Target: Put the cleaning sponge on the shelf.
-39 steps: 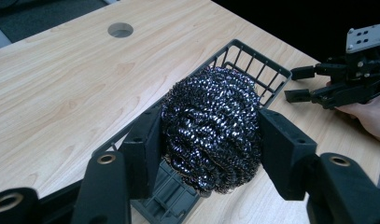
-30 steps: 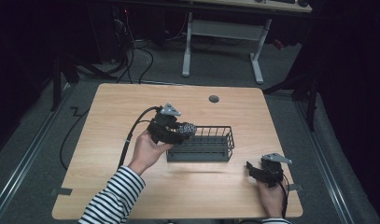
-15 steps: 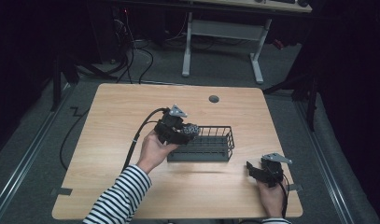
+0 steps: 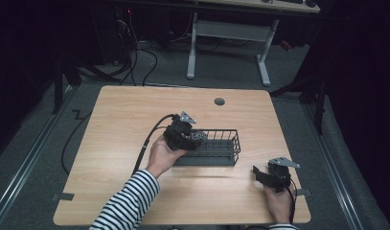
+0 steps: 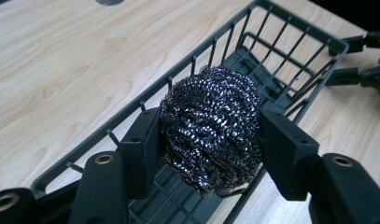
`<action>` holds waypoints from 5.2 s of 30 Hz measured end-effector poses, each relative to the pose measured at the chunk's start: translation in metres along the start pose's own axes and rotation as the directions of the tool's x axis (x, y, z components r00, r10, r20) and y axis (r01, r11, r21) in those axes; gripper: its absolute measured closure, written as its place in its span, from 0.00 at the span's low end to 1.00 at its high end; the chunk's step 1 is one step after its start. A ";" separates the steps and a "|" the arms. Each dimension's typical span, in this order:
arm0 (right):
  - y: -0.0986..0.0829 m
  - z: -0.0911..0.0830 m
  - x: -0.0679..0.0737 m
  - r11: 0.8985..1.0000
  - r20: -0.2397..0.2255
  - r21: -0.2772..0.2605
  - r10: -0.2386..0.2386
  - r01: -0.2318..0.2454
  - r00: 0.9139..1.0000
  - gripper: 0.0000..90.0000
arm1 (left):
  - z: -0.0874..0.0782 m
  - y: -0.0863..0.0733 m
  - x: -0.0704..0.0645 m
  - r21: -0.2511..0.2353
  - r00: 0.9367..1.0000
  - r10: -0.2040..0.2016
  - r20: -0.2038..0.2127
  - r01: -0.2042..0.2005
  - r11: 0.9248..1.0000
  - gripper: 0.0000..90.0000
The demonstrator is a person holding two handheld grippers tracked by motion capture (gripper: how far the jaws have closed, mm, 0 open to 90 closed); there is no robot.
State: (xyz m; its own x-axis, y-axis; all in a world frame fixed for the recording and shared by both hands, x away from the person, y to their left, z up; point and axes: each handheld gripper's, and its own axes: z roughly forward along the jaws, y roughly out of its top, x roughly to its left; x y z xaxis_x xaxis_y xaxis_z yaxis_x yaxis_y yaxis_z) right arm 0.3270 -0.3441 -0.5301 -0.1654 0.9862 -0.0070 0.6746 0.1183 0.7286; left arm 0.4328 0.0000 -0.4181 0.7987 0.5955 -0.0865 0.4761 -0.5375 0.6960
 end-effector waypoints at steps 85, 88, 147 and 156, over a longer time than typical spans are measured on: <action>0.000 0.000 0.001 1.000 0.003 0.001 -0.003 0.003 1.000 0.38 | -0.105 -0.073 0.051 -0.219 0.972 -0.216 -0.089 0.192 0.957 0.32; 0.000 0.000 0.001 1.000 0.003 0.000 -0.001 0.001 1.000 0.38 | -0.107 -0.080 0.053 -0.212 0.969 -0.225 -0.098 0.200 0.957 0.32; 0.000 0.000 0.002 1.000 0.004 0.003 -0.009 0.009 1.000 0.37 | -0.071 -0.223 0.070 -0.165 0.863 -0.383 -0.329 0.346 0.924 0.32; 0.000 0.000 0.002 1.000 0.004 0.003 -0.010 0.010 1.000 0.37 | -0.065 -0.229 0.067 -0.169 0.858 -0.348 -0.377 0.305 0.937 0.31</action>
State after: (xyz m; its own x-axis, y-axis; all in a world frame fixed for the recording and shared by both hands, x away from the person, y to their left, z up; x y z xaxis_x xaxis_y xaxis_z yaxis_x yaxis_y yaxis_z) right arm 0.3265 -0.3424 -0.5302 -0.1693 0.9854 -0.0164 0.6749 0.1281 0.7268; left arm 0.3538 0.2020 -0.5367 0.3808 0.9234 -0.0474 0.6278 -0.2206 0.7465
